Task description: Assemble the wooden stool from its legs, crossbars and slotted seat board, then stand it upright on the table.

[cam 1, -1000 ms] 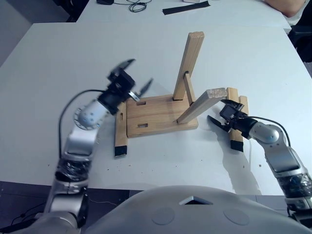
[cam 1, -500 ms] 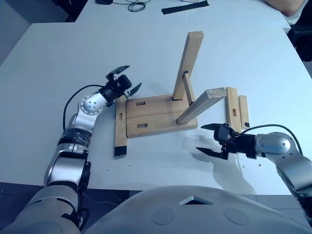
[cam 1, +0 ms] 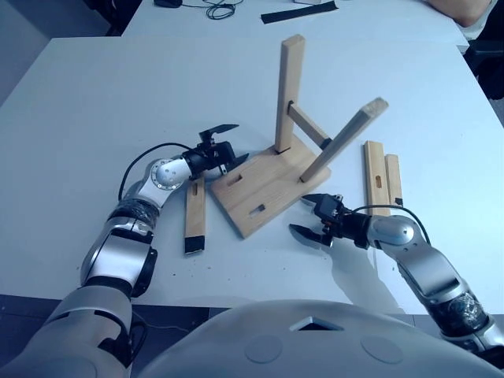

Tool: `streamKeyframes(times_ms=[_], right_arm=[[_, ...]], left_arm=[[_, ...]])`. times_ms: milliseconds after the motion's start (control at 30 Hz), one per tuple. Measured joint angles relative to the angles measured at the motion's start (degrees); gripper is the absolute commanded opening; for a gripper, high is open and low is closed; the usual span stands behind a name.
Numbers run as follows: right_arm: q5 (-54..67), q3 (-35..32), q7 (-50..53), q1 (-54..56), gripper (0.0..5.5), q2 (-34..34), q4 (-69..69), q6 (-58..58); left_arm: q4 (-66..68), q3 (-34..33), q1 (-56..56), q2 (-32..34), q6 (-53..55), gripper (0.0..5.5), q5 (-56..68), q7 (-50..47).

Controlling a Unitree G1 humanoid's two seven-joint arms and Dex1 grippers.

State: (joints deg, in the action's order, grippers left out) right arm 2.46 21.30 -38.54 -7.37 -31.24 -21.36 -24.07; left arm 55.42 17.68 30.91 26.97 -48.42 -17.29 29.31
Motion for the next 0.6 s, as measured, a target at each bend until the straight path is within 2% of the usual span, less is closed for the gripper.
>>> streamKeyframes(times_ms=[233,333,600], right_arm=[[-1.3,0.1,3.1,0.8,4.0,1.8,2.3,1.9],[-2.5,-0.2,3.1,1.7,4.0,1.6,3.8,3.3],[-7.6,-3.7,5.5,5.4,4.0,-2.9,7.3,5.7]], left_arm=[[-7.8,-0.2,-6.1,3.5,-0.1,4.06,3.9,3.5],[-16.8,-0.6,-11.8,6.8,1.9,4.06,6.5,4.6],[-31.1,1.0,-17.5,8.4,6.3,4.06,7.4,8.7]])
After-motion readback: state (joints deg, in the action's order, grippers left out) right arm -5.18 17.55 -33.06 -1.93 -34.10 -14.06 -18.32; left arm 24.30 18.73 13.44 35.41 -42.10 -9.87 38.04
